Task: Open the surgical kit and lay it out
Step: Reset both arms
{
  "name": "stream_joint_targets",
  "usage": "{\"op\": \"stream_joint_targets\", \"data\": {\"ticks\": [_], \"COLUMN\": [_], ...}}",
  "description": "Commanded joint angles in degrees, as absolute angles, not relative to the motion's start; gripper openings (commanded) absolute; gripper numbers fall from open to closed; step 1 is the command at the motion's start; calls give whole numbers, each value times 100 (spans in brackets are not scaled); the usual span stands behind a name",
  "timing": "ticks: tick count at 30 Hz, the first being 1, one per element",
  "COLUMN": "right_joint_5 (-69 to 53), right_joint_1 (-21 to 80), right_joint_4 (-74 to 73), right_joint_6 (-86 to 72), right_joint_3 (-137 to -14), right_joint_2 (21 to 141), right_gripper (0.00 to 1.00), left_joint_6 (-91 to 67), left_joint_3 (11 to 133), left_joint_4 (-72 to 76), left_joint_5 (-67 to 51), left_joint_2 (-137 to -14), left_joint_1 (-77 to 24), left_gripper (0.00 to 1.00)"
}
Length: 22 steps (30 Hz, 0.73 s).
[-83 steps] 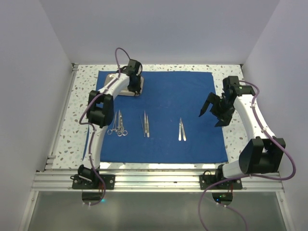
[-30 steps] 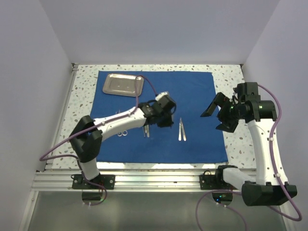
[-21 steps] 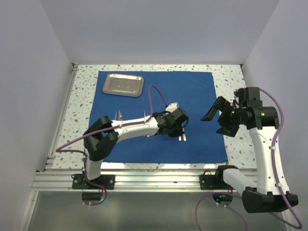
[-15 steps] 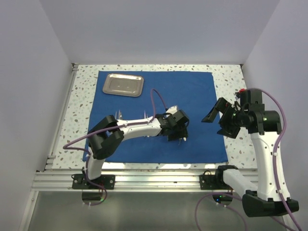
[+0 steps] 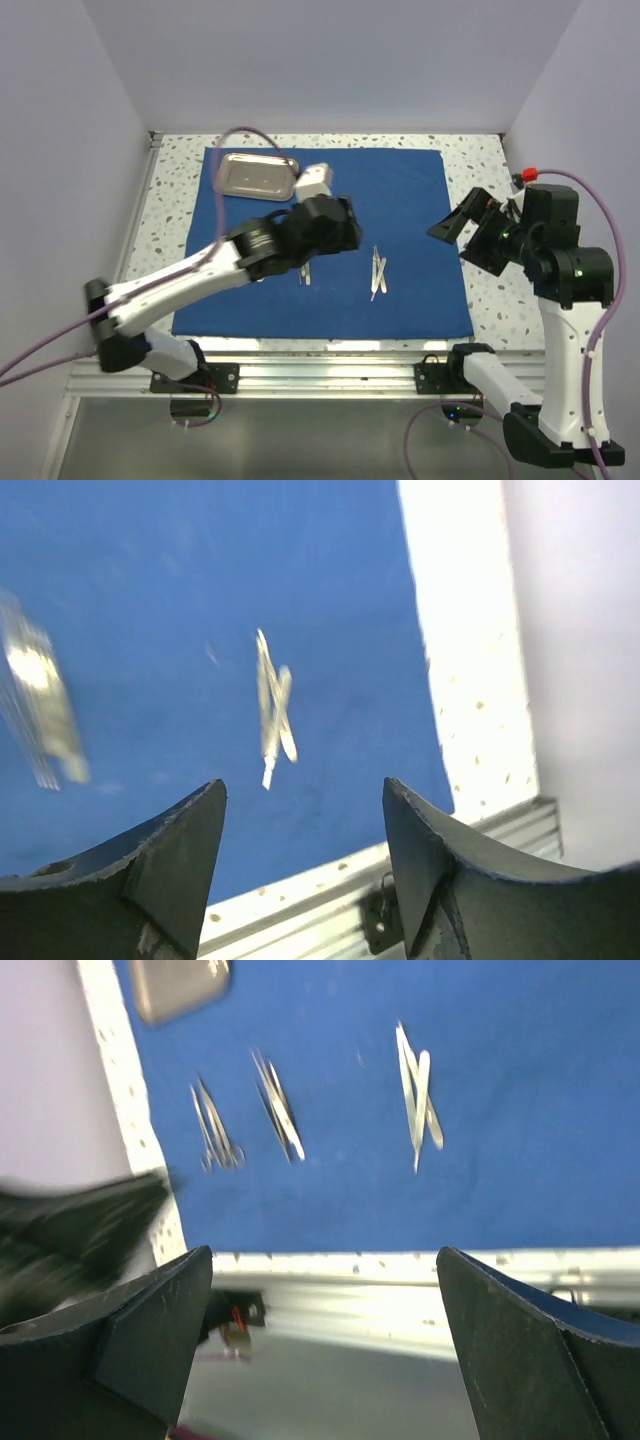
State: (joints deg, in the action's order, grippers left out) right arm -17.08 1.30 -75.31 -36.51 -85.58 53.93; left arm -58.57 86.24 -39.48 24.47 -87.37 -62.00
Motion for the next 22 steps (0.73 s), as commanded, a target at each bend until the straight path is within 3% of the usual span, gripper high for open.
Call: {"op": "stream_joint_targets", "data": {"ticks": [1,5,8,16,22], "right_joint_5": [-1145,-501,-598,-317,-10], "right_joint_1": [158,158,158,158,158], "right_joint_4": [-7085,-6427,-6240,-6697,-6574], "right_joint_6": [-3972,-4254,-4131,-4061,-4043], "right_joint_3": [-8772,-8149,-8007,-8069,-7928], "right_joint_2": [5072,4510,4351,4255,4306], "right_gripper": [98,98,98,98,98], "left_joint_6": [-4642,-4246,-3815,-3376,-2902], "left_joint_3": [7965,7007,6733,6856,6803], "left_joint_4": [-4439,-4719,-4728,-5529,-5230], "left_joint_5": [4110,4631,4667,4623,4781], "left_joint_2": [-7114,-5227,-4293,-3938,-3937], "left_joint_1": [-6152,-5819,-5801,-5801,-5801], "left_gripper": [71,83,85,87,100]}}
